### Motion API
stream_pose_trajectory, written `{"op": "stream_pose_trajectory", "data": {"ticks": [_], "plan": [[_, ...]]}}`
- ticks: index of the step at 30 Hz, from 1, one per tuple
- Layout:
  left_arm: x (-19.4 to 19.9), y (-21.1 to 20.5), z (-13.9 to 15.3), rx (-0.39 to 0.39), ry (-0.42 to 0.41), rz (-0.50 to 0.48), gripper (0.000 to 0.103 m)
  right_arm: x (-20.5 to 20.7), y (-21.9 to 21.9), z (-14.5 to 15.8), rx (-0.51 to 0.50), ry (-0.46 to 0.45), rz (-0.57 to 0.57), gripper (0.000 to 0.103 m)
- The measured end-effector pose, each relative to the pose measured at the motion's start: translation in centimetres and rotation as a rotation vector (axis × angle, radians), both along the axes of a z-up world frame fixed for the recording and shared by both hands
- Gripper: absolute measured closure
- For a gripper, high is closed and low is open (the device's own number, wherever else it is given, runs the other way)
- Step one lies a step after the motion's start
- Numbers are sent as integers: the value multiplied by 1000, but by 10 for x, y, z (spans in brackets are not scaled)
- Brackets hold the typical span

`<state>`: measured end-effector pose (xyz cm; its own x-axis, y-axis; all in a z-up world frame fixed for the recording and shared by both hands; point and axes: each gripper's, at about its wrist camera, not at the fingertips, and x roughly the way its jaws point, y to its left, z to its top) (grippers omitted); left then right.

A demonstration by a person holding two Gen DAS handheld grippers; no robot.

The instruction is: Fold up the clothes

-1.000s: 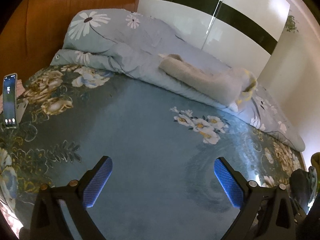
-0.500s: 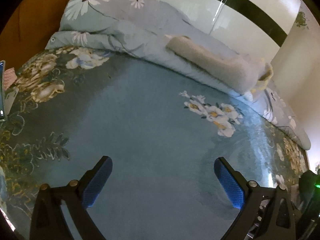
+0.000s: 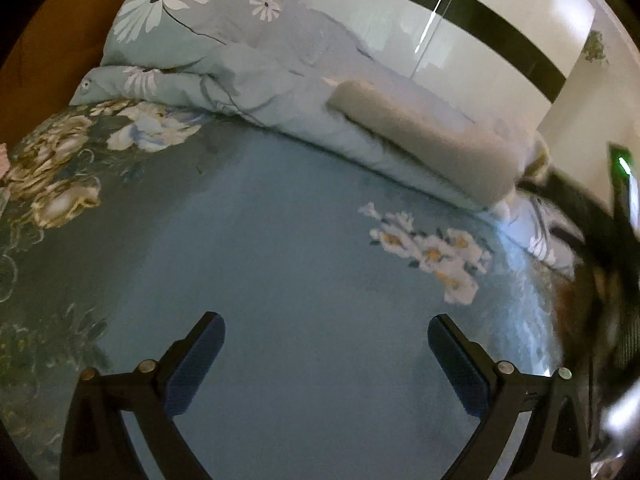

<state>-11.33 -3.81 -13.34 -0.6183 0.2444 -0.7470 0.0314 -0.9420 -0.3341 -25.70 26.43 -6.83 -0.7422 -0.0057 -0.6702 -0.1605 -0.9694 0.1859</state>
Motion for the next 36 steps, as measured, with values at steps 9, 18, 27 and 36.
{"op": "stream_pose_trajectory", "data": {"ticks": [9,18,27,36], "plan": [[-8,-18,-20,54,-88,20,0,-126,95,-23,-312,-97,-270,0],[-10,-36,-23,67,-135,33,0,-137,78,-6,-416,-112,-215,67],[18,-55,6,157,-126,59,0,-61,14,64,-462,-17,130,92],[66,-94,68,103,-12,125,0,101,-107,39,-440,-98,410,93]]}}
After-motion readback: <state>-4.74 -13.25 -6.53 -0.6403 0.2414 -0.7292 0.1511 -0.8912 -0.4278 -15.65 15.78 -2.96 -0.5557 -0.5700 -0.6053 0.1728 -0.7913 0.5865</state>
